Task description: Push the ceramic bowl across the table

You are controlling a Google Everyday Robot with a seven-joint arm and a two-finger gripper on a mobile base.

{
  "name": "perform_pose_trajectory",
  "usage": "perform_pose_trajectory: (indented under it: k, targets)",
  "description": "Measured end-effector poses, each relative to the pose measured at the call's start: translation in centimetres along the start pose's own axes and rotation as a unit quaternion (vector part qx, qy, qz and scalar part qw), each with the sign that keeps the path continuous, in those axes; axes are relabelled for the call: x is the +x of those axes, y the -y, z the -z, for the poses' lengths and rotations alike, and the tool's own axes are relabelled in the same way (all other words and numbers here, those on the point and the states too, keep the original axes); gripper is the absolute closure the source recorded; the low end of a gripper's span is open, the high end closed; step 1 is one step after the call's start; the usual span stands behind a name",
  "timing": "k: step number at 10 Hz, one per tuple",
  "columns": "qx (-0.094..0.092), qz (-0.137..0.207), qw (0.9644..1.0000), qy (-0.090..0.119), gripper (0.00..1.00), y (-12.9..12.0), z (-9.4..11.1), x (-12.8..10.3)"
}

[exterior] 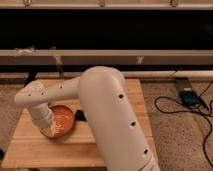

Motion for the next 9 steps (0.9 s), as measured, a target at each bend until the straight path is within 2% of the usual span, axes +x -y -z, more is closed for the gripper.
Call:
perform_pose_trajectory:
  k: [2, 5, 6, 8, 9]
  targets:
    - [0.02, -0.007, 0.9998, -0.003, 1.0, -0.5, 2.3, 0.5]
    - [0.057, -0.033, 0.9978, -0.01, 0.99, -0.4, 4.5, 3.2]
    - [0.065, -0.036, 0.9971, -0.013, 0.95, -0.1, 4.9, 3.8]
    - [0.09, -0.052, 0.9944, -0.019, 0.74, 0.7, 6.2, 5.9]
    - [0.096, -0.059, 0.9934, -0.019, 0.7, 0.7, 6.5, 6.8]
